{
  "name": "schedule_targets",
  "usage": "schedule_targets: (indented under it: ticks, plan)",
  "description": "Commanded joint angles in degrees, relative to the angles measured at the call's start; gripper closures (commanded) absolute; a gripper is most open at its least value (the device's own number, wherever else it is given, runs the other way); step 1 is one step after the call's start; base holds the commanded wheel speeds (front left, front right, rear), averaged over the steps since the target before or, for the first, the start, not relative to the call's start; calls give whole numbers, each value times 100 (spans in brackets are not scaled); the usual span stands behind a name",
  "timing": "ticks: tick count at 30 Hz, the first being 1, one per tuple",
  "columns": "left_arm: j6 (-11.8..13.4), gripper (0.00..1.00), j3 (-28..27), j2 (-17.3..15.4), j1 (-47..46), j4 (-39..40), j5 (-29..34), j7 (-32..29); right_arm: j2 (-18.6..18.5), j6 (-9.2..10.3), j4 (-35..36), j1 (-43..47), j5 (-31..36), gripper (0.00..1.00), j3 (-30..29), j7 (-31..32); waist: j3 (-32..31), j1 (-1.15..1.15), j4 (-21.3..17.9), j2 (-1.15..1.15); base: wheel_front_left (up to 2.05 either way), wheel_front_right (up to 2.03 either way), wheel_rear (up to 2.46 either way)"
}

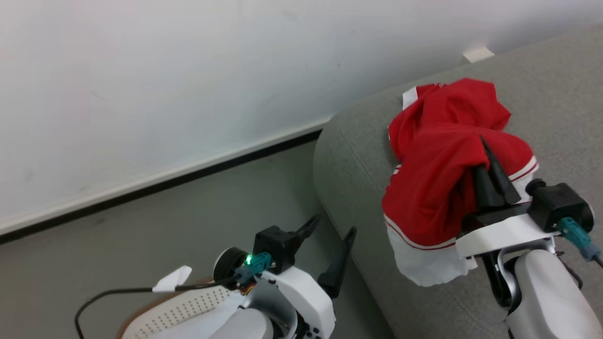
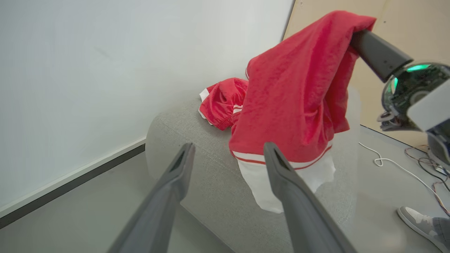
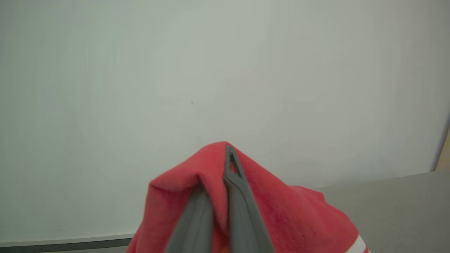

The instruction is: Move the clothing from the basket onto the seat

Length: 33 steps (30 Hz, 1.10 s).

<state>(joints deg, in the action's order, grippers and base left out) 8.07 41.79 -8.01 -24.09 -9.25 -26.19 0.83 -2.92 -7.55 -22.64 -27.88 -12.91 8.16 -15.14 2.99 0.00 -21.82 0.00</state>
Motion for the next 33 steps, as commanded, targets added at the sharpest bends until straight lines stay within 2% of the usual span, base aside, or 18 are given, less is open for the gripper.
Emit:
schedule_targets:
  ticks: [1, 8, 12, 17, 20, 21, 26, 29, 33]
  plan:
    - [-28, 0, 16, -29, -113, 16, 60, -5, -1, 14, 76, -34, 31, 100, -103, 0, 310, 0, -177, 0, 0, 0, 0]
    - [-266, 0, 145, -128, -527, 8, 227, -7, -13, 14, 337, -413, 185, 100, -564, -1, 1065, 0, -148, 0, 0, 0, 0]
    - [-405, 0, 136, -203, -961, -21, 327, -75, -183, 13, 513, -905, 282, 100, -858, -1, 1625, 0, 23, 0, 0, 0, 0]
    - [-584, 0, 104, -223, -1651, -79, 484, -102, -639, 13, 456, -1816, 320, 100, -1161, 22, 2294, 0, 321, 0, 0, 0, 0]
    - [-674, 0, 76, -182, -2049, -138, 575, -82, -1087, 14, 260, -2547, 227, 100, -1406, 217, 2642, 0, 494, 0, 0, 0, 0]
    - [-674, 0, 76, -182, -2049, -138, 575, -82, -1087, 14, 260, -2547, 227, 100, -1406, 217, 2642, 0, 494, 0, 0, 0, 0]
    - [-779, 0, 80, -74, -2506, -253, 657, 16, -1790, 13, -448, -3604, 99, 100, -2142, 588, 3062, 0, 750, 0, 0, 0, 0]
    - [-789, 0, 77, 12, -2599, -324, 616, 118, -2234, 14, -984, -3923, 490, 100, -2520, 592, 3215, 0, 881, 0, 0, 0, 0]
    - [-780, 0, 93, 64, -2549, -455, 552, 255, -2401, 14, -1780, -3868, 942, 100, -3031, 377, 3354, 0, 1010, 0, 0, 0, 0]
